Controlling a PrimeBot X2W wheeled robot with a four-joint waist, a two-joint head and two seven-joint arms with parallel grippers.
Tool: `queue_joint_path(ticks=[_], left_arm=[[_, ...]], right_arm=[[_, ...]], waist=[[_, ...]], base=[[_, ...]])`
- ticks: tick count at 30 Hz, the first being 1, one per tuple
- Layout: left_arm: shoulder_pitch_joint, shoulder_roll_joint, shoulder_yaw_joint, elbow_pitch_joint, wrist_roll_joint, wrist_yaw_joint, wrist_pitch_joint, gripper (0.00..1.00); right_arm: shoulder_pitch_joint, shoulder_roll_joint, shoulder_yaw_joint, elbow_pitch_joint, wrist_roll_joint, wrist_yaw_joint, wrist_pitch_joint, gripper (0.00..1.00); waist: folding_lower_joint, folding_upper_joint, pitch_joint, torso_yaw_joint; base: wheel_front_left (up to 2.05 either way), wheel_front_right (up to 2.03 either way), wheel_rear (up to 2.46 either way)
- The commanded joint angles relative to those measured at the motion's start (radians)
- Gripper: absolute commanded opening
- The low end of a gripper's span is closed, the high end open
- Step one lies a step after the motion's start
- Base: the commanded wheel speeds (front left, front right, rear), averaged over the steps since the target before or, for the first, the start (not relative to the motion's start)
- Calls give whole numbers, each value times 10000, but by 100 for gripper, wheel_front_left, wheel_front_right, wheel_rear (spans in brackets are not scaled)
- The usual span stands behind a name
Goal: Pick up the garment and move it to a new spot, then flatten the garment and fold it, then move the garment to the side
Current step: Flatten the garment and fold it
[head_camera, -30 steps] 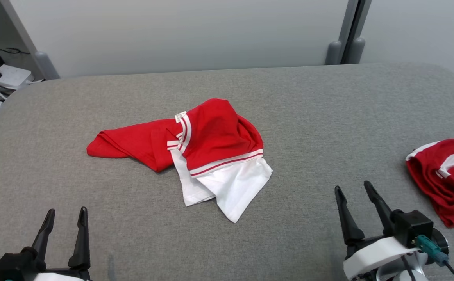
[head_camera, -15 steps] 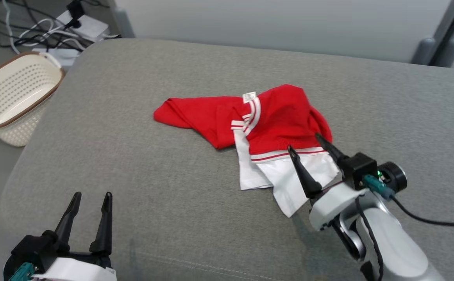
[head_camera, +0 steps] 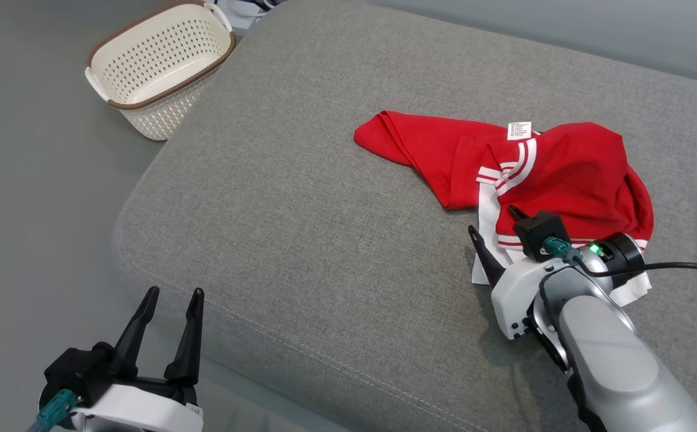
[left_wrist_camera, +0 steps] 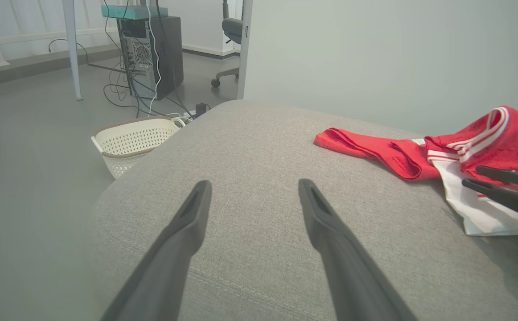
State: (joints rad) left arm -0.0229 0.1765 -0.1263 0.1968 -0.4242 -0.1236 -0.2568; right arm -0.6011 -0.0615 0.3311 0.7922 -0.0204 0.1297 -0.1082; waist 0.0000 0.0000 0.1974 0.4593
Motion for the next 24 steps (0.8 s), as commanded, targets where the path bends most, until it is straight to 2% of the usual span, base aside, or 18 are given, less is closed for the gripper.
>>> queue_joint_path(ticks=[1,8,9,10,11,12,24], left_arm=[[-541,230,333,-203,-61,-71,-49,100],[-678,318,253,-322,-121,-71,-49,100],[-676,328,242,-340,-127,-71,-49,100],[-663,334,241,-352,-134,-71,-49,100],[-652,342,216,-372,-136,-71,-49,100],[-643,352,171,-387,-136,-71,-49,100],[-517,328,74,-337,-139,-71,-49,100]], right_arm=[[-171,113,1,-125,-177,10,107,100],[21,113,-739,-296,-1048,10,407,100],[61,113,-806,-339,-1118,10,476,89],[105,113,-840,-378,-1175,10,548,57],[150,113,-859,-429,-1201,10,594,35],[189,113,-853,-475,-1225,10,639,2],[36,113,-932,-1246,-1039,10,394,0]], waist=[[0,0,155,140],[0,0,251,-26],[0,0,248,-76],[0,0,236,-137],[0,0,232,-182],[0,0,223,-222],[0,0,25,-536]], base=[[0,0,0],[0,0,0],[0,0,0],[0,0,0],[0,0,0],[0,0,0],[0,0,0]])
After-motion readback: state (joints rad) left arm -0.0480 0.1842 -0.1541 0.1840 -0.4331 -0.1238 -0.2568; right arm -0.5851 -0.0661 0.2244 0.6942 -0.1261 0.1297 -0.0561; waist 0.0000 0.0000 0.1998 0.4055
